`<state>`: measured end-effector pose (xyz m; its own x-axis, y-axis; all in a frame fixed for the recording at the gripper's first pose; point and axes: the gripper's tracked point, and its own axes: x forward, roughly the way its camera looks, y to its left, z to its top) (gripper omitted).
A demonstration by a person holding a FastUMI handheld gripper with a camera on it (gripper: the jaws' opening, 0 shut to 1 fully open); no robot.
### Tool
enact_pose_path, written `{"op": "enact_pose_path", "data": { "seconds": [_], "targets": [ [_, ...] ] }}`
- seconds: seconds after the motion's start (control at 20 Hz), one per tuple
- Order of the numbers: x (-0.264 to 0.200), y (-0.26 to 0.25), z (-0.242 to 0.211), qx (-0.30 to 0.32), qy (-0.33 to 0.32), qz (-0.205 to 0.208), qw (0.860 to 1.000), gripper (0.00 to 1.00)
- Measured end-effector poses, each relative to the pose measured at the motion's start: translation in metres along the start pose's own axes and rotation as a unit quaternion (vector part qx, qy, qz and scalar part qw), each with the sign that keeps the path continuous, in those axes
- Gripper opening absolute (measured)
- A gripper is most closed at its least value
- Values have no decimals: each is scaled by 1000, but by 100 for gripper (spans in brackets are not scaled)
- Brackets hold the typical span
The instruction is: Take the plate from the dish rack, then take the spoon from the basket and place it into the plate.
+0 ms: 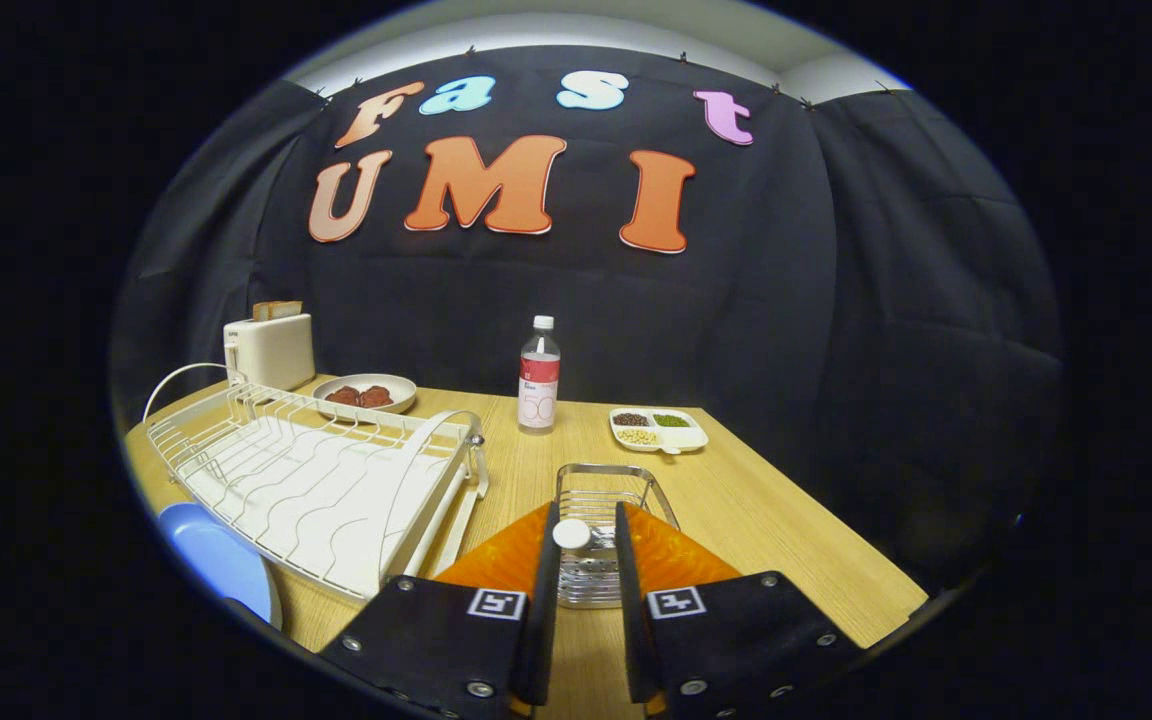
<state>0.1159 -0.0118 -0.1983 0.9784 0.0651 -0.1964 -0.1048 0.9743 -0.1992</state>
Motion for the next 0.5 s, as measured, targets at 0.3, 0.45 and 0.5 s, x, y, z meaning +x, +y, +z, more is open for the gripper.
{"op": "enact_pose_path", "data": {
  "seconds": [0.3,0.45,0.5],
  "targets": [
    [1,-9,12,15,-6,-9,1000,5],
    [-8,-17,30,10,-19,-22,1000,5],
    [-13,-17,36,8,-23,-24,999,5]
  ]
}}
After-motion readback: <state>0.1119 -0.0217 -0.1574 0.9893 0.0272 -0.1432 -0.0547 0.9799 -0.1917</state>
